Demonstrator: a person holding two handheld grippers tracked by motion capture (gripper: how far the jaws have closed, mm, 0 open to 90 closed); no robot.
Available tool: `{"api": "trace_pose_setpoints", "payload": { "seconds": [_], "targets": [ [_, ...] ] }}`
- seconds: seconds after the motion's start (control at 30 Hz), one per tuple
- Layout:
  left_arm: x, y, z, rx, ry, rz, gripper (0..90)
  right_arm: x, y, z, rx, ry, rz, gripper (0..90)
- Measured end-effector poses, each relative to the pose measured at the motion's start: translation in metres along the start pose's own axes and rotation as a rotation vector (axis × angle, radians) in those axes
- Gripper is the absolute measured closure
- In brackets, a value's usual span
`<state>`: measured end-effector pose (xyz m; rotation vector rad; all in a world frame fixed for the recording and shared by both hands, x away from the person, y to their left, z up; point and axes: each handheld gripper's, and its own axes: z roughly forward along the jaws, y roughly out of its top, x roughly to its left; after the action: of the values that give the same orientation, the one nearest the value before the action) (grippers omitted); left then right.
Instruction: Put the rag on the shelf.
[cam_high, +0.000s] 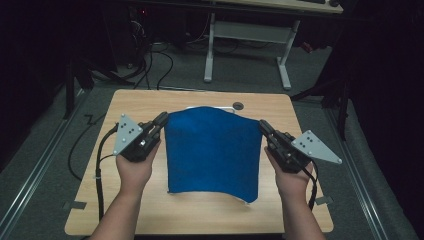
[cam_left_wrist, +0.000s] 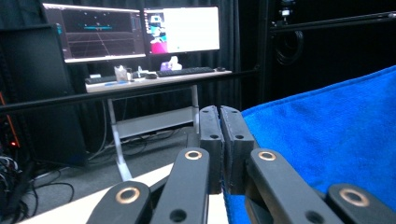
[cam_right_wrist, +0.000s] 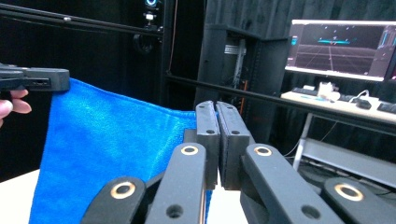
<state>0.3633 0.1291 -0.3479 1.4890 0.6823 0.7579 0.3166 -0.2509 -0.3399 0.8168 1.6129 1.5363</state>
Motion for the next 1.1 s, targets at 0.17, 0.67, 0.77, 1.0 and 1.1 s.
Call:
{"api": "trace_pose_setpoints", "payload": {
  "seconds": [0.17,0.67,0.77,1.0,1.1],
  "targets": [
    [0.014,0.014,0.011,-0.019,0.039,0.008,88.5,-0.011,0.011,0.017,0.015,-0.028,-0.025,89.0],
    [0.055,0.024,0.055,0.041,0.082,-0.005,88.6,-0.047,0.025,0.063,0.063,-0.113,-0.013,89.1],
    [0.06,0.025,0.066,0.062,0.088,0.0,88.6,-0.054,0.022,0.074,0.088,-0.134,-0.009,89.1],
    [0.072,0.027,0.093,0.115,0.103,0.021,88.6,-0.073,0.015,0.099,0.153,-0.172,0.009,89.1],
    [0.076,0.029,0.102,0.134,0.106,0.03,88.6,-0.08,0.013,0.108,0.174,-0.176,0.007,89.1]
  ]
}}
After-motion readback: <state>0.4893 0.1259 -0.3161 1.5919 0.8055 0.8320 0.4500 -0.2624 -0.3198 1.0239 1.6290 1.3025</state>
